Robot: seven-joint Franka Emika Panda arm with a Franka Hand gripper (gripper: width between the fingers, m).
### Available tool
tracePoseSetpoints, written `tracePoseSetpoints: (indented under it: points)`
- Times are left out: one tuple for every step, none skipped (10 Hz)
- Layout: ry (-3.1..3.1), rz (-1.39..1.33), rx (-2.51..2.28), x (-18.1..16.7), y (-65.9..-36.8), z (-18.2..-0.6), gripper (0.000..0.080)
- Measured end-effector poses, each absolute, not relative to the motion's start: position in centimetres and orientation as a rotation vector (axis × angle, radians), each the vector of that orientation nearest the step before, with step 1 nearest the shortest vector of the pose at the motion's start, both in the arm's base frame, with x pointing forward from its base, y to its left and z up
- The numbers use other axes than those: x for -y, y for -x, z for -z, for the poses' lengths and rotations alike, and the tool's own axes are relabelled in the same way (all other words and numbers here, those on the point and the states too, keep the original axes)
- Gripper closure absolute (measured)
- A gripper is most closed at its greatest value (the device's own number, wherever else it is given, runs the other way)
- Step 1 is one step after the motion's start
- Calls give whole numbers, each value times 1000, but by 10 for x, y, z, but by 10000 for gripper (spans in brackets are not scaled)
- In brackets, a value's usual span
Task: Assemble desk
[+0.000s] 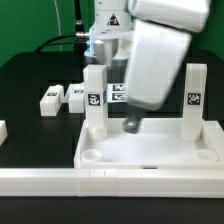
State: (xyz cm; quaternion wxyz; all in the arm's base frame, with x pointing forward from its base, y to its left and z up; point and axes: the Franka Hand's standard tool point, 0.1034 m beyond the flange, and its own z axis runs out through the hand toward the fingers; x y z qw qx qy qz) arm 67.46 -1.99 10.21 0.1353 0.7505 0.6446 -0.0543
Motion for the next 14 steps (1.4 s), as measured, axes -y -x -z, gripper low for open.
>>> tracePoseSetpoints:
  points:
    - [-2167,159,-1863,23,-675,-102,151]
    - [-2184,156,-1845,22,-675,-101,150]
    - [-2197,154,-1828,23,-675,-101,150]
    - [-2199,154,-1827,24,-675,-101,150]
    - [-2209,155,-1815,24,-674,-100,150]
    - [-2384,158,-1590,27,-666,-93,150]
    - [-2472,191,-1460,32,-661,-93,150]
    - [-2599,227,-1275,38,-657,-96,150]
    - [-2691,233,-1101,43,-658,-98,150]
    - [-2721,215,-1011,43,-659,-98,150]
    - [-2751,203,-914,42,-659,-97,150]
    - [-2777,192,-828,42,-659,-97,150]
    - [-2849,200,-659,45,-655,-99,150]
    - [-2950,227,-431,61,-650,-106,150]
